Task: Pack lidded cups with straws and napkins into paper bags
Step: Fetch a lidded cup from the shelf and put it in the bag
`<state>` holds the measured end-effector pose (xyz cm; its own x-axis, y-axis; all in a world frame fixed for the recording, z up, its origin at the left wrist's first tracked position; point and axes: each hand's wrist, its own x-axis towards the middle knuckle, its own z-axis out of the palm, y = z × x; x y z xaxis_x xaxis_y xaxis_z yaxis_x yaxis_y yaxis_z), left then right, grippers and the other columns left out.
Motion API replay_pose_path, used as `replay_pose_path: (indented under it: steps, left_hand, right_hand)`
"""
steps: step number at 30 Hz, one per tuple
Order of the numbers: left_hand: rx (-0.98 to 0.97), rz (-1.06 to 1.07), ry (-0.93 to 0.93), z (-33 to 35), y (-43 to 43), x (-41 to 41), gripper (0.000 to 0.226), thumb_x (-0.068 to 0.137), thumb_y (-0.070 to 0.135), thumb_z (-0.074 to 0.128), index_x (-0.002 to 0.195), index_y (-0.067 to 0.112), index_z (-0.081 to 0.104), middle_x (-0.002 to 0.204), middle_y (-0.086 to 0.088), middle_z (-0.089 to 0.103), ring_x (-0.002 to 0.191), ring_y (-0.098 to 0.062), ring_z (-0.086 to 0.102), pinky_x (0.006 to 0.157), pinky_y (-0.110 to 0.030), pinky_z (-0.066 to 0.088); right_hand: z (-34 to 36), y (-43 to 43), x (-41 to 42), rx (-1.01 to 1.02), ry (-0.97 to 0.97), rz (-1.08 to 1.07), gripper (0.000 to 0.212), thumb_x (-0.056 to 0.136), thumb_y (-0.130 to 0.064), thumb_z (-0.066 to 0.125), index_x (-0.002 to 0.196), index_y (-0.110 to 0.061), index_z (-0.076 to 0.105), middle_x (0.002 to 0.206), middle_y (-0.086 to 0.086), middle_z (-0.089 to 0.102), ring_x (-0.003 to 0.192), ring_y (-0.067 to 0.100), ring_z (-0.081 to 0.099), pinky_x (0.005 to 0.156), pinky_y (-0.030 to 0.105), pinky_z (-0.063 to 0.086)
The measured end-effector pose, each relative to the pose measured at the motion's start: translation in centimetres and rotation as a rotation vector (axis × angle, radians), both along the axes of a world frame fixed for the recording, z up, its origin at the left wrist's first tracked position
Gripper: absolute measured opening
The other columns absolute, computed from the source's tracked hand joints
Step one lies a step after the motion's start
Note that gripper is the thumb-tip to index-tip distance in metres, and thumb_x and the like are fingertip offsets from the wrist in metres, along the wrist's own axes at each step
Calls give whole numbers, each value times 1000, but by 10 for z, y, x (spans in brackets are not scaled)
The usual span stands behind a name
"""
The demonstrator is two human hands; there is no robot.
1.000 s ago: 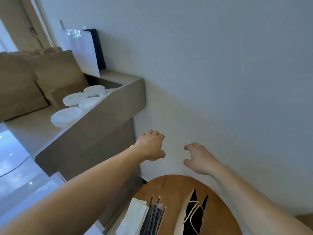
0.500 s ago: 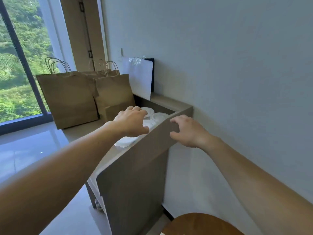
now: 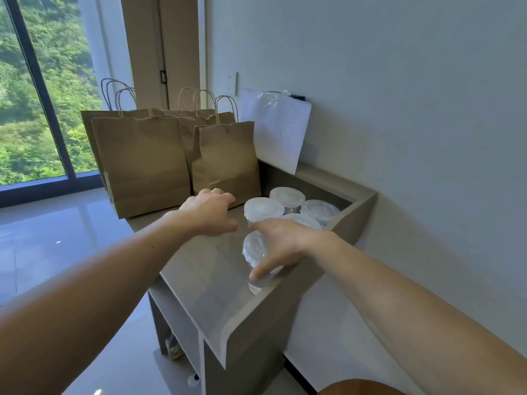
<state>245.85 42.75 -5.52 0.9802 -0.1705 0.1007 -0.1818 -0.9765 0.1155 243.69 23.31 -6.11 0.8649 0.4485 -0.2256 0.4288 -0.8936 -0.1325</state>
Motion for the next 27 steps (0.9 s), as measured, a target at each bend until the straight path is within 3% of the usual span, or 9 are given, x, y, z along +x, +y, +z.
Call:
replay_pose_path:
  steps: [7,11,14,20,27]
  left_hand:
    - [-36,-65,-24,4,-6,10,70,84,48,61,146,25,39,147,0,42,136,-24,34,102,-41,39]
    - [-54,-81,-87,24,-17,12,68,85,46,61,146,26,40,146,-1,43,134,-25,36,99,-40,40]
    - [-46,-106,-117,38,-35,11,66,84,43,60,145,26,41,145,-1,43,133,-26,37,97,-41,41]
    - [-46,-288,-163,58,-115,-1,62,85,45,62,141,23,46,140,-4,49,126,-27,44,96,-41,44]
    - [-60,-491,-120,44,-243,-31,63,82,46,60,140,24,46,141,-3,47,132,-28,40,98,-42,40]
  right_hand:
    - [-5,3,-1,3,-125,10,95,55,-56,73,140,-34,38,117,-5,50,111,22,48,89,39,50]
    - [26,-17,-9,196,-141,-78,103,55,-56,73,146,-37,29,138,-6,42,125,18,44,97,36,47]
    - [61,-43,-23,317,-255,-119,105,54,-54,76,147,-31,33,137,-6,42,125,14,44,100,33,43]
    - [105,-126,-67,347,-449,-258,99,62,-46,86,146,-30,37,139,-6,43,125,13,44,96,26,37]
    - [85,-243,-137,286,-418,-546,102,57,-52,79,146,-34,35,130,-10,43,118,13,45,91,30,43]
